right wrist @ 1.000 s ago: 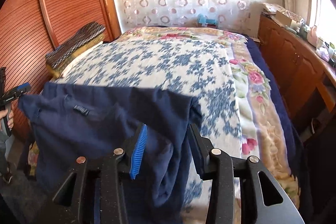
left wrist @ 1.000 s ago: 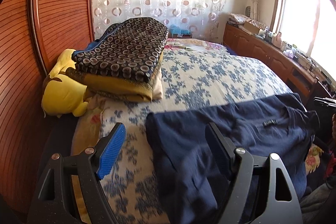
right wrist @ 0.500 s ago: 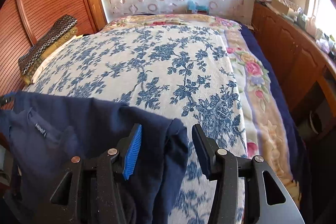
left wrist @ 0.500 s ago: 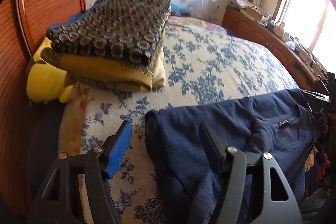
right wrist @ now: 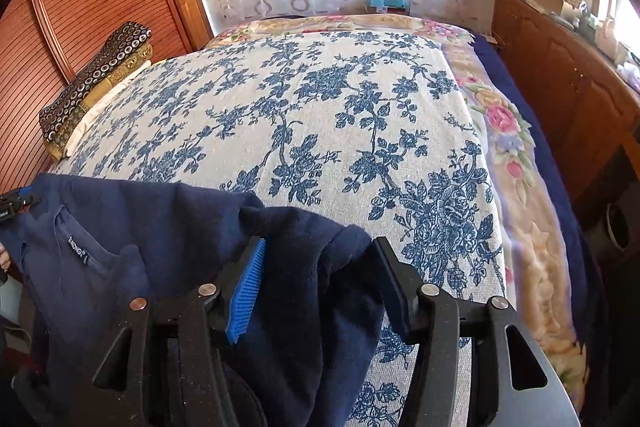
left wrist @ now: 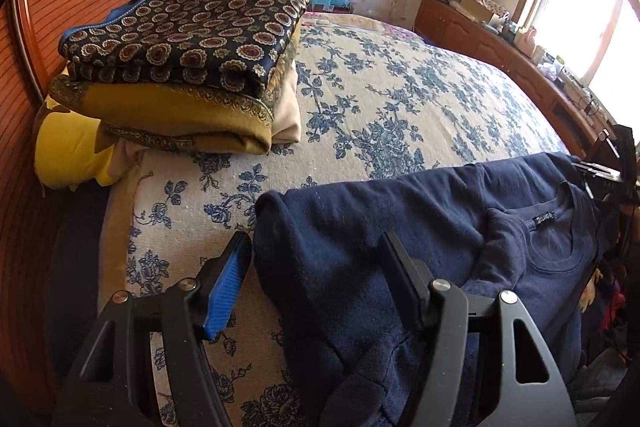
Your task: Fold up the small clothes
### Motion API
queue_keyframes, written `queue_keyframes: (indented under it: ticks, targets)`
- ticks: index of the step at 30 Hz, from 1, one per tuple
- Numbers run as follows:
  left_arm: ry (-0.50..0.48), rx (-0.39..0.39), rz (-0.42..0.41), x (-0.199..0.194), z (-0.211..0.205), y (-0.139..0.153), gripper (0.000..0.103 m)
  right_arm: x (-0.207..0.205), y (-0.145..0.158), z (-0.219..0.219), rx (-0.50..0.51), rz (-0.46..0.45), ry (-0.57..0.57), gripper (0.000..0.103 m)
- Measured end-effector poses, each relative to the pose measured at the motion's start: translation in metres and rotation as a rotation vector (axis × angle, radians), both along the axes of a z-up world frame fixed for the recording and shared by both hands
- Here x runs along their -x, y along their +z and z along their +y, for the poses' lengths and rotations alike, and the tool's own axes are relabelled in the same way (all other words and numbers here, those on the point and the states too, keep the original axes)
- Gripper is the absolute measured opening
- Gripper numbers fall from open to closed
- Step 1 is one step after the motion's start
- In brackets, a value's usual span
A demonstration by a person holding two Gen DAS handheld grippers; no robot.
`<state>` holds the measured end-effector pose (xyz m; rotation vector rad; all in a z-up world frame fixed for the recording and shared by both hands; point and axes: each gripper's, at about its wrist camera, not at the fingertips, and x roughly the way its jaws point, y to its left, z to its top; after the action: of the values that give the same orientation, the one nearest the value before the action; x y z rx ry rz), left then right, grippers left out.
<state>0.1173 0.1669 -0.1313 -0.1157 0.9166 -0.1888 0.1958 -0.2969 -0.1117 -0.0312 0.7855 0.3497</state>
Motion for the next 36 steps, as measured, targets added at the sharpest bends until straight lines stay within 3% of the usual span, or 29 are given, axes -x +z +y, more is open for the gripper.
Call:
queue_keyframes:
  ticks: [5, 8, 11, 16, 20, 23, 28, 31, 36]
  targets:
    - [-0.005, 0.044, 0.017, -0.007, 0.006, -0.001, 0.065, 0.001, -0.001, 0.003, 0.027, -0.003, 0.005, 0.06]
    - [-0.015, 0.085, 0.033, -0.01, 0.01, -0.004, 0.051, 0.005, -0.003, 0.008, 0.067, -0.017, 0.017, 0.063]
    - [-0.009, 0.066, 0.038, -0.013, 0.013, -0.005, 0.039, 0.006, -0.004, 0.007, 0.063, -0.023, 0.021, 0.064]
    - [-0.011, 0.076, 0.042, -0.014, 0.018, -0.005, 0.033, 0.004, -0.004, 0.002, 0.054, -0.029, 0.008, 0.066]
    - [-0.013, 0.063, 0.04, -0.013, 0.018, -0.004, 0.021, 0.005, -0.006, 0.003, 0.052, -0.046, 0.008, 0.066]
    - [-0.024, 0.054, 0.039, -0.012, 0.016, -0.003, 0.009, 0.01, -0.008, 0.001, 0.047, -0.058, 0.02, 0.057]
    - [-0.039, 0.038, -0.001, -0.001, 0.008, 0.009, 0.006, 0.026, -0.01, -0.002, 0.033, -0.065, 0.047, 0.019]
    - [-0.022, 0.072, -0.081, 0.013, 0.008, 0.029, 0.006, 0.038, -0.009, -0.006, -0.022, -0.064, 0.062, 0.015]
    - [-0.049, 0.086, -0.19, 0.042, 0.002, 0.067, 0.006, 0.074, 0.021, -0.013, -0.105, -0.168, 0.077, 0.014]
